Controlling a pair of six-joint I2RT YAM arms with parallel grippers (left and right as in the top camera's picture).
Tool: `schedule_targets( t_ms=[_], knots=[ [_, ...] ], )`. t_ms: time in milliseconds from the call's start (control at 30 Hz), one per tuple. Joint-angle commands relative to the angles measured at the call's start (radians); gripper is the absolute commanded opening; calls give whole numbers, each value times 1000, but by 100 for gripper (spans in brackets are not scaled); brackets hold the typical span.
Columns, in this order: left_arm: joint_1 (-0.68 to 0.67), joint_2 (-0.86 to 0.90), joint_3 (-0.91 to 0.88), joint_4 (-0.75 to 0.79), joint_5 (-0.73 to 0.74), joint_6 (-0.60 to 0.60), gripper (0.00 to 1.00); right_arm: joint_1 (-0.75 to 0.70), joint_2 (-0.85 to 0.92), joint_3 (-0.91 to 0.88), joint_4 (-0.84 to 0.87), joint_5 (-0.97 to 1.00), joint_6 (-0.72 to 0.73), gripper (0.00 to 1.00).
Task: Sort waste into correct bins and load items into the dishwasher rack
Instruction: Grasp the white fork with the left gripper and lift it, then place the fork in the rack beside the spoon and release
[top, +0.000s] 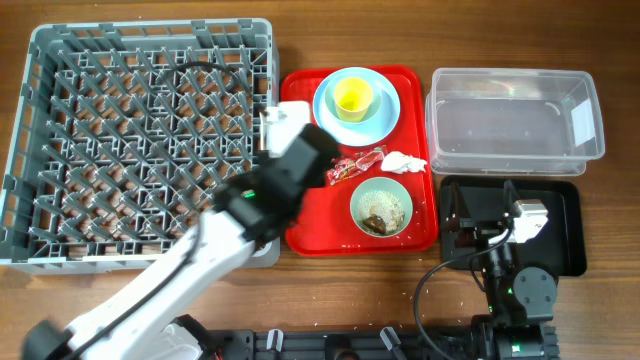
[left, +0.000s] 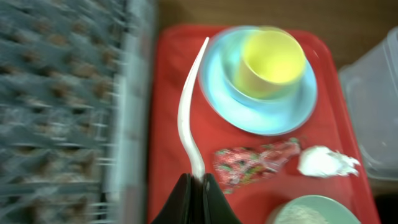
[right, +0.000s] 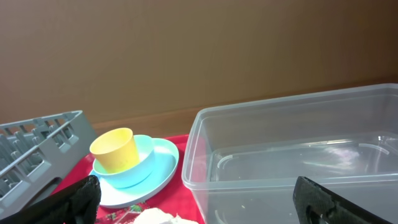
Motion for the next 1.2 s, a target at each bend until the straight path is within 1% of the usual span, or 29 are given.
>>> schedule_targets(
  t_ms=[0, 100, 133, 200, 267, 333, 400, 800, 833, 867, 900, 1000, 1067, 1167],
  knots=[
    [116, -83, -4, -111, -35, 99, 4, -4, -3, -1, 3, -2, 6, 100],
    [230, -57, -5, -188, -6, 100, 4, -4, -3, -1, 3, -2, 6, 100],
    [260, -40, -5, -189, 23, 100, 4, -4, -3, -1, 3, -2, 6, 100],
    [317, 10, -5, -163, 99, 155, 4, -4, -3, -1, 3, -2, 6, 100],
    [344, 50, -5, -137, 117, 171, 4, -4, -3, -1, 3, -2, 6, 100],
    [347, 82, -5, -117, 124, 187, 4, -4, -3, -1, 3, -2, 6, 100],
    [346, 108, -5, -106, 174, 249, 4, -4, -3, -1, 3, -2, 6, 100],
    [347, 206, -5, -75, 192, 252, 4, -4, -3, -1, 3, -2, 6, 100],
    [347, 206, -5, -69, 191, 252, 9, -4, -3, -1, 3, -2, 6, 100],
    [347, 206, -5, -67, 192, 252, 17, -4, -3, -1, 3, -2, 6, 100],
    [347, 206, -5, -68, 191, 252, 34, -4, -3, -1, 3, -2, 6, 100],
    [347, 205, -5, -67, 163, 253, 40, -4, -3, -1, 3, -2, 6, 100],
    [347, 195, -4, -66, 138, 252, 41, -4, -3, -1, 3, -2, 6, 100],
    [346, 131, 2, -72, 155, 251, 40, -4, -3, -1, 3, -2, 6, 100]
  ],
)
